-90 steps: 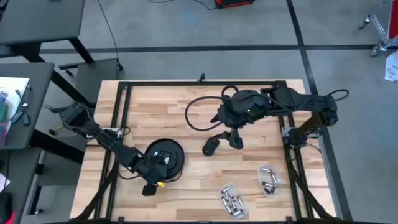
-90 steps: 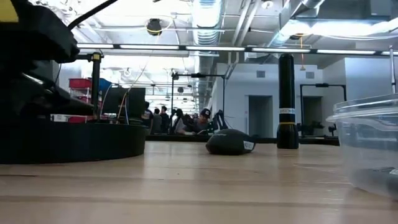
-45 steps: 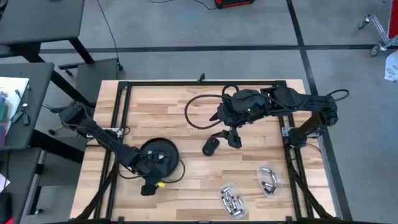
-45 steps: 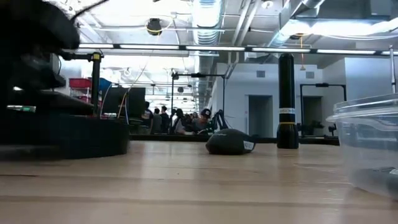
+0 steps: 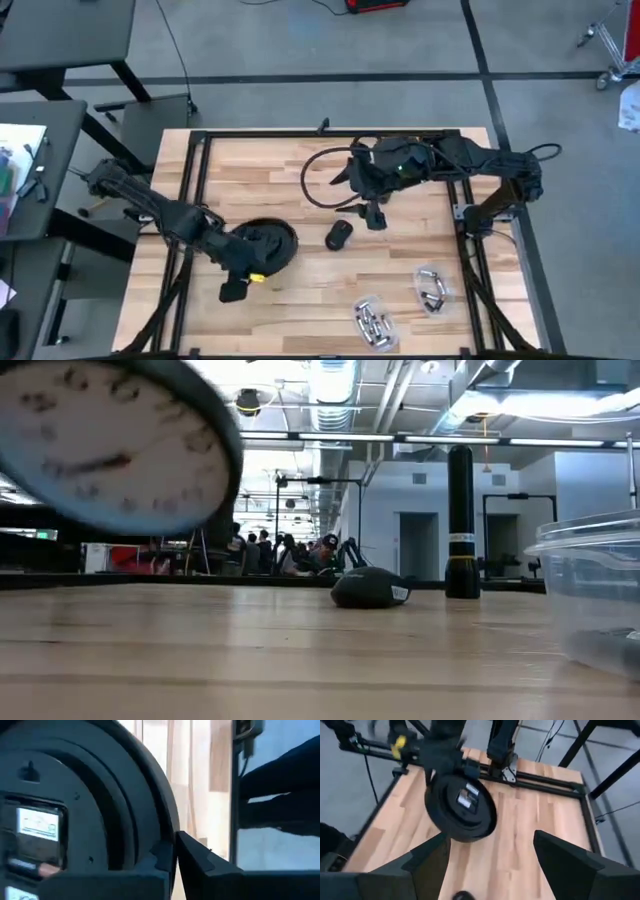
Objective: Insert battery
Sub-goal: Adjust the white wall clock
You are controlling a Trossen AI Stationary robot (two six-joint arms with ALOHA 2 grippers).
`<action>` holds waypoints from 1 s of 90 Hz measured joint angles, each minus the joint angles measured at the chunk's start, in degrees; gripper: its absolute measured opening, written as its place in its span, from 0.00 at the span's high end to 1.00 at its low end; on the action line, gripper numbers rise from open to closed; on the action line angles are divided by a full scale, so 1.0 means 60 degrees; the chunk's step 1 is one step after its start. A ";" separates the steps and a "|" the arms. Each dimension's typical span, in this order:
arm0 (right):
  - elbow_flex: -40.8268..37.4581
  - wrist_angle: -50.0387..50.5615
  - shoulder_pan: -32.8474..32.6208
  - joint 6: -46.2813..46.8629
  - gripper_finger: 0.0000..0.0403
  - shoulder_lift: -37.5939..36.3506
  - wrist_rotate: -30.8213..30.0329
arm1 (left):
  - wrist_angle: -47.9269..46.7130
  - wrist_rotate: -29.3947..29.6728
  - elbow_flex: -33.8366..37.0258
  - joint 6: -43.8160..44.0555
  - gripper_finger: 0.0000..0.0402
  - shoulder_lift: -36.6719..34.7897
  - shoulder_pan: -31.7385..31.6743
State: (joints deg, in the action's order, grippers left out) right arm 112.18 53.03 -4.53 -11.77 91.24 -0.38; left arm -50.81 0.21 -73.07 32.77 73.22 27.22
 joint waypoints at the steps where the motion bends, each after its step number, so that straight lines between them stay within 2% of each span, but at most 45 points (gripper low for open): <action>1: 0.0000 0.0001 0.0012 -0.0047 0.32 0.0000 0.0000 | -0.0067 0.0002 -0.0093 -0.0016 1.00 -0.0038 -0.0035; 14: 0.0023 -0.0076 0.0094 -0.0535 0.31 0.0201 0.0012 | -0.0624 -0.0117 -0.1204 -0.0355 1.00 -0.0392 -0.0597; 23: 0.0001 -0.0007 0.0097 -0.1216 0.31 0.0589 -0.0009 | -0.0945 -0.0736 -0.1908 -0.0601 1.00 -0.0631 -0.1103; 36: -0.0015 -0.0875 -0.0070 -0.2555 0.31 0.1570 -0.0098 | -0.1605 -0.1329 -0.2761 -0.0945 1.00 -0.0802 -0.1673; 43: -0.0009 -0.1858 -0.0201 -0.3050 0.31 0.1954 -0.0547 | -0.1927 -0.1674 -0.3115 -0.1099 1.00 -0.0886 -0.1953; 63: 0.0055 -0.4409 -0.0161 -0.3365 0.31 0.2470 -0.0789 | -0.2411 -0.2053 -0.3291 -0.1627 1.00 -0.1019 -0.2390; 90: -0.0003 -0.3960 -0.0323 -0.2807 0.31 0.2823 -0.0694 | -0.2623 -0.2095 -0.3302 -0.2366 1.00 -0.1034 -0.2502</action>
State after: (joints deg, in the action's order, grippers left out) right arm 112.16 29.27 -6.47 -28.61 108.18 -4.55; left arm -66.55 -12.36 -92.88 18.57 67.02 12.21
